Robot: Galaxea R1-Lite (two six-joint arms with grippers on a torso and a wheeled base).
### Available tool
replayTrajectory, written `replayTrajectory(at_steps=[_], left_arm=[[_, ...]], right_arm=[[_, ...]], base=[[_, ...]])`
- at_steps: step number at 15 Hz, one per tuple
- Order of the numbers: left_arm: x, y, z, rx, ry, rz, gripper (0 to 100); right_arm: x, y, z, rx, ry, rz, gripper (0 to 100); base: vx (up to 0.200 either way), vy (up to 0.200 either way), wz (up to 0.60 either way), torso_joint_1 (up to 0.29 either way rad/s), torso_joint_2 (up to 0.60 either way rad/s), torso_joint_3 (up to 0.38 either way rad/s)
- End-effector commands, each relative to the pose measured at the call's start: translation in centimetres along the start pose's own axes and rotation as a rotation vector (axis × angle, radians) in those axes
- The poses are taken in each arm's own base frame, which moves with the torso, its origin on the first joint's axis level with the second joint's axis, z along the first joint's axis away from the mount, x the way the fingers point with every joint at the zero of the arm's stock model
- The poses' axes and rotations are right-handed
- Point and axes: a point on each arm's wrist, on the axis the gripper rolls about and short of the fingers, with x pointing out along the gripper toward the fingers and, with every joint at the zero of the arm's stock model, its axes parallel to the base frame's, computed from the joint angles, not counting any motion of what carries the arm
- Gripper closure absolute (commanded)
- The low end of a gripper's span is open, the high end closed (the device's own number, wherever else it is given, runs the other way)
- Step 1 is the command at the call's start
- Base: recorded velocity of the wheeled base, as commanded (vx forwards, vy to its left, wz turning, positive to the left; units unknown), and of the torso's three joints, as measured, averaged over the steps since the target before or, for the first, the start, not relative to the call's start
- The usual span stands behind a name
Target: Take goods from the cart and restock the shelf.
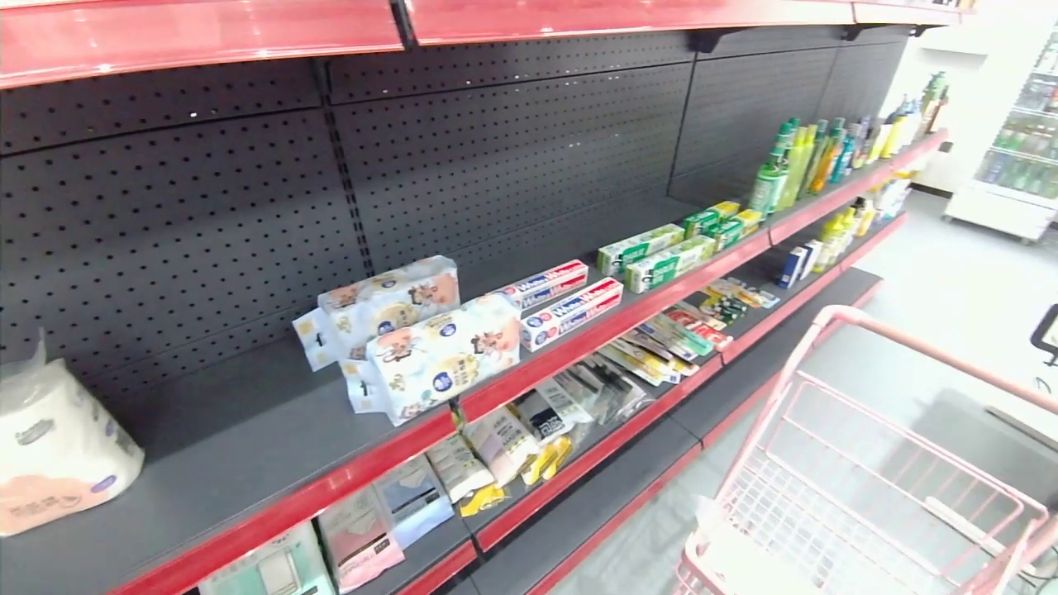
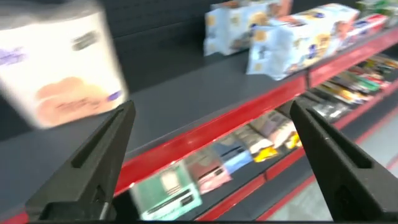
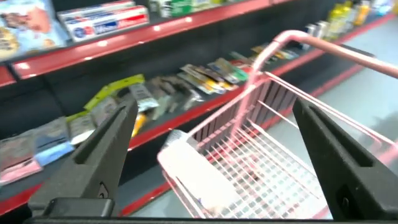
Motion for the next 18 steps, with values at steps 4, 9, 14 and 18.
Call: replayTrajectory(at_steps=[4, 9, 14, 18], left_arm=[[0.01, 0.0, 0.01, 0.0, 0.001, 0.001, 0], [0.01, 0.0, 0.01, 0.0, 0.001, 0.001, 0], [0.01, 0.0, 0.01, 0.0, 0.001, 0.001, 0], [0.01, 0.0, 0.01, 0.0, 0.001, 0.001, 0]], right_arm=[[0.01, 0.0, 0.0, 0.0, 0.001, 0.001, 0], [0.01, 0.0, 0.0, 0.0, 0.001, 0.001, 0], [0.01, 0.0, 0.0, 0.003, 0.001, -0.001, 0], [0.01, 0.0, 0.0, 0.001, 0.001, 0.001, 0]], base=[[0.0, 0.0, -0.6, 0.004, 0.0, 0.0], [0.0, 0.0, -0.6, 0.001, 0.01, 0.003], [0.0, 0.0, -0.24, 0.0, 0.0, 0.002], [0.0, 0.0, 0.0, 0.0, 0.0, 0.0]])
